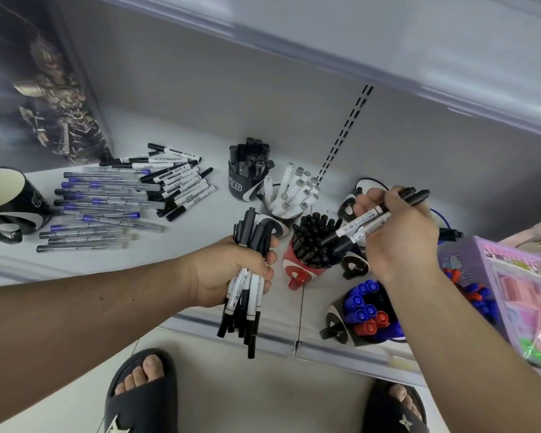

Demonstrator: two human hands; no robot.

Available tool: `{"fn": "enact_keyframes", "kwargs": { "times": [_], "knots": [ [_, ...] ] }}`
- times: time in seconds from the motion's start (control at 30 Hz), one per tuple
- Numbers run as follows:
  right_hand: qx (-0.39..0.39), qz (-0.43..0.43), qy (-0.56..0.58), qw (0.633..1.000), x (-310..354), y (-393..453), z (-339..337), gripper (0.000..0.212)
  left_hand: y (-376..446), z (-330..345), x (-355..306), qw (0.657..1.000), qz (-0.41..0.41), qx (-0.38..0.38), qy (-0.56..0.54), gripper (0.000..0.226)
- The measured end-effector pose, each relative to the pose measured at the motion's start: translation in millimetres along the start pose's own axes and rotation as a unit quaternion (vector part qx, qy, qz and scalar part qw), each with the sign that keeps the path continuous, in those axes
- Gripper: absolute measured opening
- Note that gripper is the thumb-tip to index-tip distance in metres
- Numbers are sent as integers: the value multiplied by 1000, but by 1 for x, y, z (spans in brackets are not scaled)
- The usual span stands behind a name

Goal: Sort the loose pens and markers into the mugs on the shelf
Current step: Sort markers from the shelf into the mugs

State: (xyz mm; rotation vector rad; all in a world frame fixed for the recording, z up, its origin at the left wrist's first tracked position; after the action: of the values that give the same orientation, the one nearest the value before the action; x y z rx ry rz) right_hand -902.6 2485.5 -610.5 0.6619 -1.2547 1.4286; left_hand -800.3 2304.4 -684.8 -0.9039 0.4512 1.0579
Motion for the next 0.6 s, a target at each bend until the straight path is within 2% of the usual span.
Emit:
{"fn": "enact_keyframes", "kwargs": {
  "times": [0.1, 0.2, 0.37, 0.5, 0.6],
  "knots": [
    [-20, -88, -76, 993, -3, 11, 1, 14, 2, 1, 2, 1000, 4, -2, 2, 46],
    [-17, -126, -139, 982, -18, 23, 3, 11, 3, 3, 2, 1000, 5, -3, 4, 46],
    [10, -104, -222, 969, -50, 37, 4, 14, 3, 0, 2, 1000, 7, -6, -2, 47],
    [9, -93, -217, 972, -63, 42, -2, 14, 3, -1, 2, 1000, 6, -3, -6, 46],
    [18, -79, -285, 955, -73, 44, -13, 14, 1, -1, 1, 1000, 4, 5, -12, 45]
  ]
}}
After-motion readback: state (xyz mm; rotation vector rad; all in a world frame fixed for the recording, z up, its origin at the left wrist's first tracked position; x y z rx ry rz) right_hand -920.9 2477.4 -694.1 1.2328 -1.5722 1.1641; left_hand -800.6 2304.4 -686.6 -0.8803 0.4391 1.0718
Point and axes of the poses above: each hand's wrist, its own y-axis towards the middle knuckle, its own z-axis out of the palm, x = y × z, the point moved 4 cm from there along y, towards the middle knuckle, and after that the axes turned 6 degrees about z, right-handed, at the moved point
